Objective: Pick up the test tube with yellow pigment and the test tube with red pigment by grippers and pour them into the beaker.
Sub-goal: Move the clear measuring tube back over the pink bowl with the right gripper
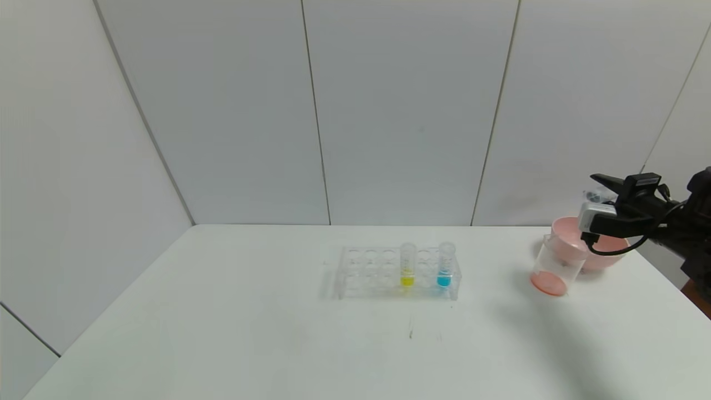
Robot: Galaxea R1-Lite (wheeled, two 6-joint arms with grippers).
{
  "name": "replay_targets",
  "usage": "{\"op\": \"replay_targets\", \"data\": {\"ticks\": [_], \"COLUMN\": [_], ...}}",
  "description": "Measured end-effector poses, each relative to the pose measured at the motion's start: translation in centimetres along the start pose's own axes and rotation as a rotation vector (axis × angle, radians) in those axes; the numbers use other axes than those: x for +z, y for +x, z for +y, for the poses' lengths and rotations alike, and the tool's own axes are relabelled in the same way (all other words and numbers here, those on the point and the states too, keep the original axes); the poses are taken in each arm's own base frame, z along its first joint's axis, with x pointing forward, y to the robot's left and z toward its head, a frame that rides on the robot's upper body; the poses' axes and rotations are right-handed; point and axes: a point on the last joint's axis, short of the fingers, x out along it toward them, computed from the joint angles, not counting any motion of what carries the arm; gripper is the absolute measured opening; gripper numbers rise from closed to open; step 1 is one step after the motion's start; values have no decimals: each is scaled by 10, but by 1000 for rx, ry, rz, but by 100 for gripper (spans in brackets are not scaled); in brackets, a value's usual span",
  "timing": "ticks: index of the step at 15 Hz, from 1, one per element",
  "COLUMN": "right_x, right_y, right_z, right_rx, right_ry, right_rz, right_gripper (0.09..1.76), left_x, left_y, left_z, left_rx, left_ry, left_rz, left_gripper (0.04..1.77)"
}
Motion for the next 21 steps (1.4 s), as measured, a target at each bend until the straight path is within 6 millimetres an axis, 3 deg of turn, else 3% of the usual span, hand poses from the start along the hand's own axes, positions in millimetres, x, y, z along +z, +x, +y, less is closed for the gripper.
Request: {"op": "replay_targets", "data": {"ticks": [3,5,9,13,17,21], "right_x": [6,9,8,-11,-36,-42], "right_y": [12,23,33,33,32,36], "right_z": [-21,-36,-48,-29,3,29], "right_rx": [-59,-80,-114,-140,-135,-100], "right_ry": [214,481,1059,1441,1560,1621], "right_rz": [60,128,207,286,394,452], "right_gripper": [58,58,58,58,58,58], "left_x": [0,0,0,0,0,0], "left_y": [0,0,0,0,0,0], "left_z": [0,0,0,0,0,0], "left_rx": [0,0,0,0,0,0], "left_ry": [0,0,0,0,0,0], "left_rz": [0,0,0,0,0,0], "left_gripper": [176,176,176,176,176,176]}}
